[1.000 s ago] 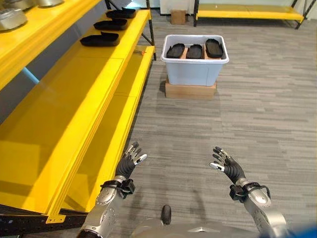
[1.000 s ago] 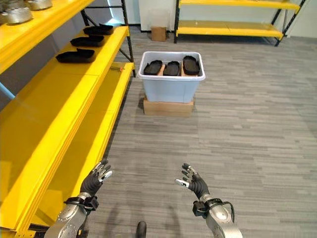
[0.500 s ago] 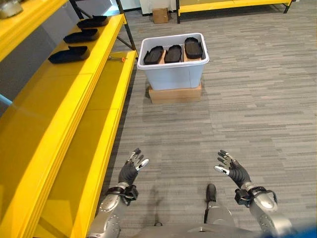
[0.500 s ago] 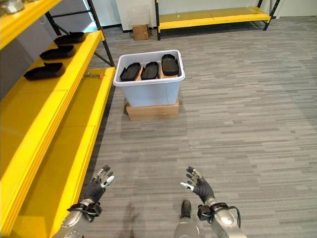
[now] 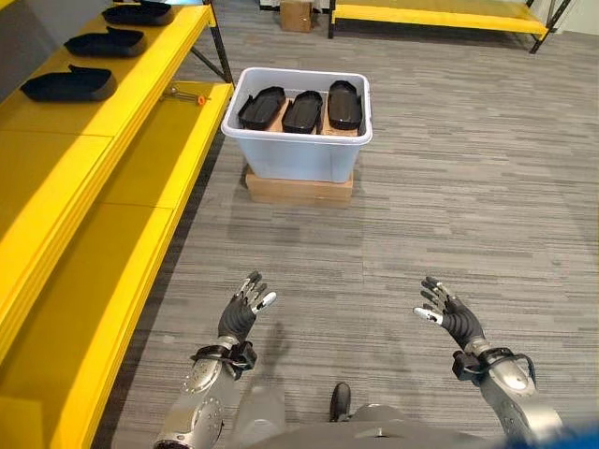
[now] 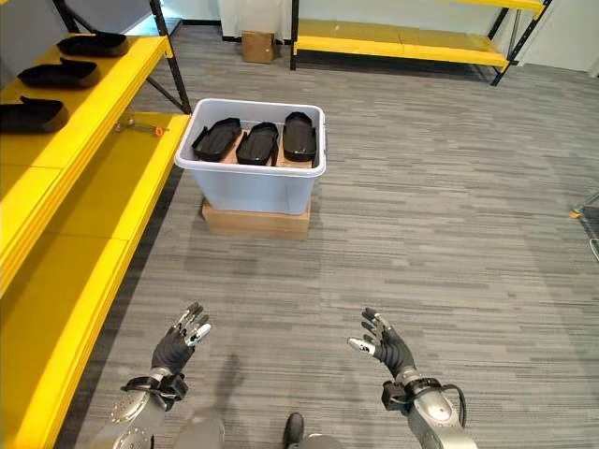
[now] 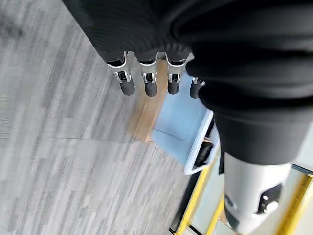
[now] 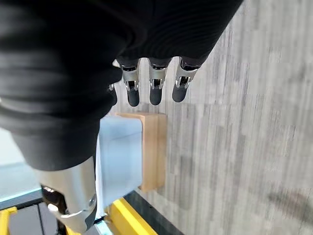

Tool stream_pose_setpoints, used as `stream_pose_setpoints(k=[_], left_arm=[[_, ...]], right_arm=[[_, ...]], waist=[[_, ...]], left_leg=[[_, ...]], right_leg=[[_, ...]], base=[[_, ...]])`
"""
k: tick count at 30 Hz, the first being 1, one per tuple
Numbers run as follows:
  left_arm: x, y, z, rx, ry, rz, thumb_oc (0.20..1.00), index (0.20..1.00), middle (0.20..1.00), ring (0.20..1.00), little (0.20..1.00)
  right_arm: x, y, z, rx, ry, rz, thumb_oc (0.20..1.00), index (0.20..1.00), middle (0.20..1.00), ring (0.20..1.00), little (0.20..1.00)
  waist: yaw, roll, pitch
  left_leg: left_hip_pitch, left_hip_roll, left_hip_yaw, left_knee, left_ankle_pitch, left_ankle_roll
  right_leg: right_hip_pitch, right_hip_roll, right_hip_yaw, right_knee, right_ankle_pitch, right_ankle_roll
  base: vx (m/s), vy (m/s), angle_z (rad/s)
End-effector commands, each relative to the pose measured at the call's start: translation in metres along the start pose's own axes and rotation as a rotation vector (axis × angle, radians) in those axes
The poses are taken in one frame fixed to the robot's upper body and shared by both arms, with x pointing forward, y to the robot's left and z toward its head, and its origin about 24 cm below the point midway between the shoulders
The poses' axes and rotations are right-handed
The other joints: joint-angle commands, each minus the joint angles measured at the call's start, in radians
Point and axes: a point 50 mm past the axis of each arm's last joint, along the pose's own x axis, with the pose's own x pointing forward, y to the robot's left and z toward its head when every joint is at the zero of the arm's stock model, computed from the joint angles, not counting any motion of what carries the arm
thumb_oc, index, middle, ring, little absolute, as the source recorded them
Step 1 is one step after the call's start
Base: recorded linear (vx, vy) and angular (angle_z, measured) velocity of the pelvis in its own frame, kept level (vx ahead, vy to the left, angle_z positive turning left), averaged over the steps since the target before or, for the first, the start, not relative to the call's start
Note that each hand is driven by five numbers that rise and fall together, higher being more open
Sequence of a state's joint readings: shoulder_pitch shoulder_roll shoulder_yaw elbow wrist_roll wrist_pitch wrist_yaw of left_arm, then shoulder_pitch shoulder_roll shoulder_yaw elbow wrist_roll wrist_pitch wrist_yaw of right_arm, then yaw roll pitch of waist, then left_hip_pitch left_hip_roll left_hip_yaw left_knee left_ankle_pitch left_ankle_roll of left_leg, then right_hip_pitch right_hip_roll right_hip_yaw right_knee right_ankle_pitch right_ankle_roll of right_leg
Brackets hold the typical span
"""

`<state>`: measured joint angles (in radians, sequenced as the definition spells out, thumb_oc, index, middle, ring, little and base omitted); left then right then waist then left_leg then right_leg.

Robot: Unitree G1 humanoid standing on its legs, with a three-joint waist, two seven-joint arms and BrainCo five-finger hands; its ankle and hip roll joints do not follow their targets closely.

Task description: Move parts from the plastic box to the shelf.

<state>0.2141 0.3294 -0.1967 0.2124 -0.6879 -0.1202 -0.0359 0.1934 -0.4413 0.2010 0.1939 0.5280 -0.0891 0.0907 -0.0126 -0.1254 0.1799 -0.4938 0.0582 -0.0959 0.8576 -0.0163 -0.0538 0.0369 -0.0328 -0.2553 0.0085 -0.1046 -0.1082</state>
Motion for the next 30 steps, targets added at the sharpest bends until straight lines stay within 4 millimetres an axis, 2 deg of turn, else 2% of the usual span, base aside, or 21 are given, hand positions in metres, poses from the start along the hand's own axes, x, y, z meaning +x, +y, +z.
stream_pose_setpoints(k=[1,3,4,6,9,10,11,13,14,19,20,21,22,23,24,25,26,27,28,29,30], left_arm=[[-0.001,-0.002,0.02,0.009,-0.089,-0.034,1.0,1.0,1.0,1.0,1.0],[-0.001,0.0,0.017,0.035,-0.081,-0.019,1.0,1.0,1.0,1.0,1.0],[-0.001,0.001,0.017,0.049,-0.081,-0.012,1.0,1.0,1.0,1.0,1.0],[0.001,0.003,0.023,0.072,-0.101,-0.005,1.0,1.0,1.0,1.0,1.0],[0.003,0.006,0.026,0.062,-0.119,0.013,1.0,1.0,1.0,1.0,1.0],[0.005,0.006,0.029,0.062,-0.132,0.016,1.0,1.0,1.0,1.0,1.0],[0.005,0.009,0.035,0.054,-0.156,0.031,1.0,1.0,1.0,1.0,1.0],[0.005,0.01,0.036,0.057,-0.156,0.035,1.0,1.0,1.0,1.0,1.0],[0.005,0.01,0.037,0.066,-0.154,0.033,1.0,1.0,1.0,1.0,1.0],[0.002,0.01,0.037,0.106,-0.136,0.002,1.0,1.0,1.0,1.0,1.0],[0.002,0.008,0.036,0.117,-0.128,-0.005,1.0,1.0,1.0,1.0,1.0],[0.002,0.008,0.036,0.116,-0.128,-0.005,1.0,1.0,1.0,1.0,1.0],[0.001,0.008,0.036,0.125,-0.123,-0.016,1.0,1.0,1.0,1.0,1.0],[0.001,0.008,0.036,0.125,-0.123,-0.016,1.0,1.0,1.0,1.0,1.0],[0.001,0.006,0.035,0.132,-0.114,-0.028,1.0,1.0,1.0,1.0,1.0],[0.001,0.006,0.035,0.131,-0.114,-0.028,1.0,1.0,1.0,1.0,1.0],[0.002,0.006,0.033,0.128,-0.108,-0.029,1.0,1.0,1.0,1.0,1.0],[0.001,0.007,0.033,0.125,-0.106,-0.024,1.0,1.0,1.0,1.0,1.0],[0.001,0.008,0.032,0.117,-0.103,-0.017,1.0,1.0,1.0,1.0,1.0],[0.001,0.009,0.032,0.117,-0.103,-0.017,1.0,1.0,1.0,1.0,1.0],[0.0,0.01,0.031,0.103,-0.104,-0.006,1.0,1.0,1.0,1.0,1.0]], right_arm=[[-0.003,-0.006,0.011,-0.011,-0.07,-0.017,1.0,1.0,1.0,1.0,1.0],[-0.002,-0.004,0.007,-0.013,-0.059,-0.019,1.0,1.0,1.0,1.0,1.0],[-0.002,-0.004,0.007,-0.019,-0.058,-0.015,1.0,1.0,1.0,1.0,1.0],[0.0,-0.002,0.007,-0.033,-0.053,0.0,1.0,1.0,1.0,1.0,1.0],[0.002,0.008,0.003,-0.023,-0.036,0.042,1.0,1.0,1.0,1.0,1.0],[0.003,0.011,0.002,-0.009,-0.036,0.054,1.0,1.0,1.0,1.0,1.0],[0.006,0.022,0.001,0.024,-0.04,0.087,1.0,1.0,1.0,1.0,1.0],[0.008,0.028,0.0,0.029,-0.035,0.105,1.0,1.0,1.0,1.0,1.0],[0.01,0.03,0.003,0.028,-0.043,0.11,1.0,1.0,1.0,1.0,1.0],[0.009,0.028,0.001,0.032,-0.038,0.1,1.0,1.0,1.0,1.0,1.0],[0.008,0.029,-0.001,0.031,-0.029,0.1,1.0,1.0,1.0,1.0,1.0],[0.008,0.029,-0.001,0.031,-0.029,0.1,1.0,1.0,1.0,1.0,1.0],[0.008,0.03,-0.002,0.032,-0.03,0.102,1.0,1.0,1.0,1.0,1.0],[0.008,0.03,-0.002,0.032,-0.03,0.102,1.0,1.0,1.0,1.0,1.0],[0.008,0.031,-0.003,0.035,-0.027,0.102,1.0,1.0,1.0,1.0,1.0],[0.008,0.031,-0.003,0.035,-0.027,0.102,1.0,1.0,1.0,1.0,1.0],[0.008,0.03,-0.003,0.04,-0.029,0.102,1.0,1.0,1.0,1.0,1.0],[0.008,0.03,-0.002,0.044,-0.032,0.103,1.0,1.0,1.0,1.0,1.0],[0.008,0.03,-0.001,0.047,-0.033,0.099,1.0,1.0,1.0,1.0,1.0],[0.008,0.03,-0.001,0.047,-0.033,0.1,1.0,1.0,1.0,1.0,1.0],[0.009,0.03,0.001,0.043,-0.041,0.102,1.0,1.0,1.0,1.0,1.0]], waist=[[0.024,0.031,-0.009],[0.047,0.054,-0.007],[0.058,0.06,-0.009],[0.079,0.072,-0.018],[0.084,0.087,-0.053],[0.086,0.08,-0.062],[0.089,0.069,-0.077],[0.095,0.057,-0.09],[0.094,0.051,-0.101],[0.073,0.067,-0.111],[0.063,0.085,-0.105],[0.063,0.085,-0.104],[0.051,0.107,-0.089],[0.051,0.106,-0.088],[0.045,0.123,-0.079],[0.042,0.12,-0.075],[0.027,0.132,-0.072],[0.021,0.133,-0.063],[0.022,0.123,-0.059],[0.019,0.125,-0.056],[0.02,0.115,-0.054]], left_leg=[[0.21,0.05,0.096,-0.511,0.046,0.017],[0.224,0.094,0.107,-0.754,0.166,-0.006],[0.211,0.098,0.098,-0.826,0.193,-0.013],[0.215,0.089,0.032,-0.868,0.211,-0.027],[0.252,0.083,0.028,-0.879,0.209,-0.022],[0.242,0.063,0.036,-0.83,0.185,-0.011],[0.243,0.018,0.055,-0.787,0.137,0.018],[0.247,-0.018,0.07,-0.758,0.096,0.042],[0.257,-0.05,0.082,-0.743,0.063,0.064],[0.319,-0.123,0.073,-0.744,0.005,0.124],[0.357,-0.136,0.063,-0.764,-0.003,0.146],[0.359,-0.137,0.064,-0.765,-0.003,0.146],[0.392,-0.141,0.057,-0.777,-0.007,0.162],[0.394,-0.142,0.057,-0.777,-0.007,0.162],[0.419,-0.135,0.058,-0.783,-0.019,0.169],[0.423,-0.138,0.056,-0.783,-0.021,0.169],[0.452,-0.126,0.054,-0.797,-0.026,0.164],[0.47,-0.123,0.052,-0.804,-0.03,0.159],[0.48,-0.125,0.056,-0.804,-0.038,0.149],[0.484,-0.123,0.052,-0.804,-0.039,0.148],[0.498,-0.121,0.057,-0.802,-0.049,0.138]], right_leg=[[-0.024,-0.058,0.104,0.016,0.105,0.141],[0.022,-0.036,0.117,0.002,0.078,0.15],[0.04,-0.035,0.123,-0.004,0.067,0.154],[0.076,-0.036,0.149,-0.01,0.047,0.166],[0.112,-0.057,0.175,0.002,0.018,0.183],[0.128,-0.086,0.175,0.01,0.018,0.195],[0.119,-0.133,0.185,0.05,0.04,0.217],[0.105,-0.17,0.196,0.076,0.092,0.239],[0.084,-0.194,0.21,0.117,0.152,0.254],[0.006,-0.217,0.258,0.304,0.313,0.269],[-0.03,-0.221,0.258,0.402,0.368,0.263],[-0.03,-0.222,0.26,0.404,0.367,0.263],[-0.067,-0.215,0.259,0.495,0.4,0.252],[-0.067,-0.216,0.26,0.498,0.398,0.252],[-0.108,-0.208,0.224,0.519,0.352,0.242],[-0.107,-0.212,0.222,0.528,0.344,0.241],[-0.16,-0.17,0.183,0.467,0.217,0.216],[-0.169,-0.16,0.142,0.432,0.17,0.207],[-0.172,-0.162,0.088,0.329,0.143,0.21],[-0.164,-0.16,0.083,0.323,0.144,0.209],[-0.175,-0.166,0.06,0.242,0.165,0.224]], base=[[0.31,0.128,0.02],[0.33,0.137,-0.43],[0.32,0.123,-0.51],[0.35,0.162,-0.55],[0.36,0.197,-0.7],[0.56,0.336,-0.86],[0.53,0.34,-0.43],[0.38,0.271,0.08],[0.28,0.206,0.19],[0.23,0.23,0.23],[0.14,0.201,0.19],[0.21,0.284,0.21],[0.11,0.144,0.2],[0.2,0.237,0.13],[0.09,0.082,0.02],[0.21,0.12,-0.14],[0.18,0.011,-0.07],[0.24,-0.028,-0.21],[0.13,-0.069,0.03],[0.13,-0.114,0.03],[0.08,-0.098,0.25]])
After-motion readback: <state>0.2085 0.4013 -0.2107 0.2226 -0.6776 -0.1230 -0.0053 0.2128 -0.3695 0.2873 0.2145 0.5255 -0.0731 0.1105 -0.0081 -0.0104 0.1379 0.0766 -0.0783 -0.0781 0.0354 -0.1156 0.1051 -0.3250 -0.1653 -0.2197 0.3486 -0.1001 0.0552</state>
